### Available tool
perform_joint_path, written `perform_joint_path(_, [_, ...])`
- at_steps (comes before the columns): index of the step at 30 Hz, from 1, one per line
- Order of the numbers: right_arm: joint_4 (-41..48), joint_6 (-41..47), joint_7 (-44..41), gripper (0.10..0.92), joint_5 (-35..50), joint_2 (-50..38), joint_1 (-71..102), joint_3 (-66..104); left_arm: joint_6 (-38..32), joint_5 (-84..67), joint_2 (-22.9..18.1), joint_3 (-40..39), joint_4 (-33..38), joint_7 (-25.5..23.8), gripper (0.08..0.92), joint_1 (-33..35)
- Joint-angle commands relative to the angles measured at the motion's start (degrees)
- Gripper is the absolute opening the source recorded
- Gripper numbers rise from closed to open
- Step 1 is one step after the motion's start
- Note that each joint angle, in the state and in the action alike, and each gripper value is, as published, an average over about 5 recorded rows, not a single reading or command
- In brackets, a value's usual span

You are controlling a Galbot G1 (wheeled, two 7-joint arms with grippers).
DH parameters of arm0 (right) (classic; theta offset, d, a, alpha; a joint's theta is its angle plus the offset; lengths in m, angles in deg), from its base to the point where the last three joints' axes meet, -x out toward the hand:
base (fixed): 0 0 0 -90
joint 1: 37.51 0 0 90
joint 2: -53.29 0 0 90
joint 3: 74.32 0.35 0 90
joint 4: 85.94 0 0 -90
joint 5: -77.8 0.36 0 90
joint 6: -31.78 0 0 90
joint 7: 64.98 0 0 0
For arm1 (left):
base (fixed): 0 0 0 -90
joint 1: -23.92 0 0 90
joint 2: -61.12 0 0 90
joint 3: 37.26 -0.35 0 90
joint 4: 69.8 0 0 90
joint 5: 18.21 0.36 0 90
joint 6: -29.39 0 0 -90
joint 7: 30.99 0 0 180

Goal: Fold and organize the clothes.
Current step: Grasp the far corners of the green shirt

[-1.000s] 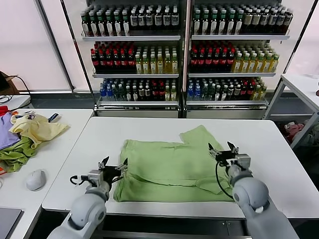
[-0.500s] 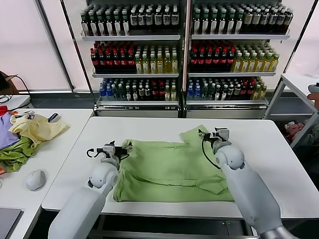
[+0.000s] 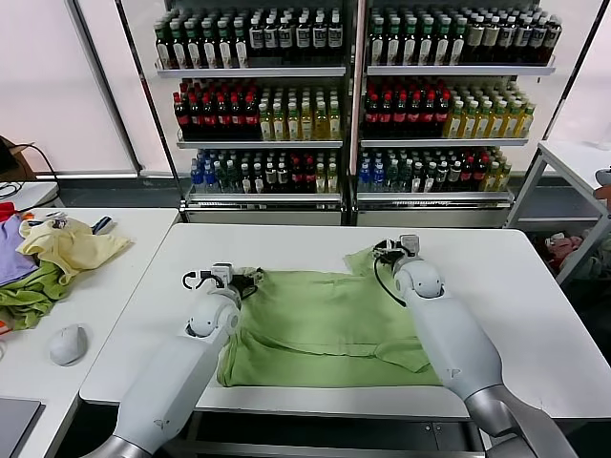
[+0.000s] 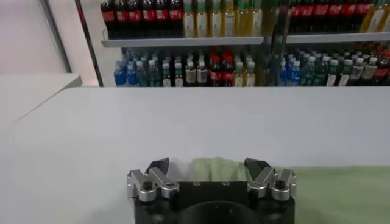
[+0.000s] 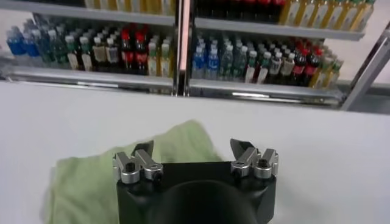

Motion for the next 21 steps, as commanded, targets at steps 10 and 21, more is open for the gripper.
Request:
perform_joint_path(10, [6.4,1.8,-2.9,0.475,3.0,1.7,-1.6,0.4,0.1,-2.4,-0.4,-1.4,-0.7,-0.2,0.549,1.7])
perform_joint_path(21, [-9.4,-3.4,-3.3,0.234,6.6,-3.2,5.5,0.6,-6.2,-4.7,1.6,1.1,6.4,-1.3,0.228,6.2])
